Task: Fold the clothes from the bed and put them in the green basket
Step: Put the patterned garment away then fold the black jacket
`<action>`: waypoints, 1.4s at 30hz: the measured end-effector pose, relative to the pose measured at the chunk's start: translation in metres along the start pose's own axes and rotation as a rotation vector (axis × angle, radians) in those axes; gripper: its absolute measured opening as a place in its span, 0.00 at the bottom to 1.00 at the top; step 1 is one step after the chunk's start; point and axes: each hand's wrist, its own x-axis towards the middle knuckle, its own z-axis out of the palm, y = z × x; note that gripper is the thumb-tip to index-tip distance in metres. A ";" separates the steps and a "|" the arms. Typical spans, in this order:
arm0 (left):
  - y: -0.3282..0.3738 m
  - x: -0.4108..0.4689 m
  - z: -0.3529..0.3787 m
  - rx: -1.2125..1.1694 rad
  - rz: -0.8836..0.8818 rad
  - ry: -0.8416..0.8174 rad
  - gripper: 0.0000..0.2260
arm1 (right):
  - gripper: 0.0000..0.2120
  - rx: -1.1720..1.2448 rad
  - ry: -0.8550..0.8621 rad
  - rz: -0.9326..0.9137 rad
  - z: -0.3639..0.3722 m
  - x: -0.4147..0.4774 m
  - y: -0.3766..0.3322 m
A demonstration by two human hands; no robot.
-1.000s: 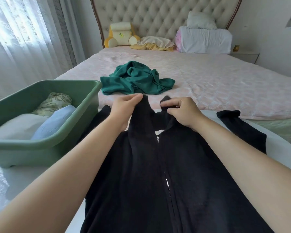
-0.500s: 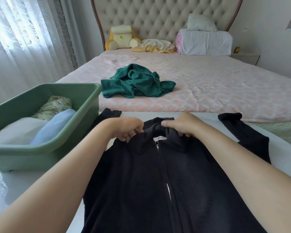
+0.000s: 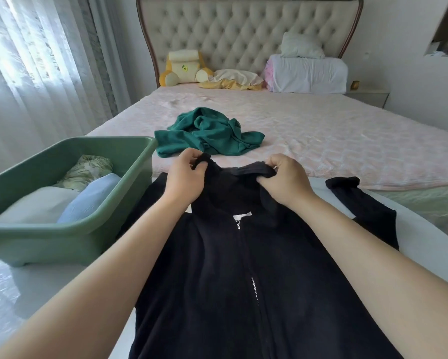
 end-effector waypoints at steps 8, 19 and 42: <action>0.015 -0.053 -0.031 0.276 0.064 -0.729 0.12 | 0.23 -0.236 -0.538 -0.030 -0.032 -0.045 -0.011; 0.018 -0.096 -0.050 0.574 -0.008 -0.536 0.14 | 0.13 -0.563 -0.598 0.060 -0.046 -0.090 -0.039; 0.047 -0.120 -0.068 0.388 -0.174 -1.336 0.11 | 0.25 -0.227 -0.599 -0.077 -0.036 -0.087 -0.016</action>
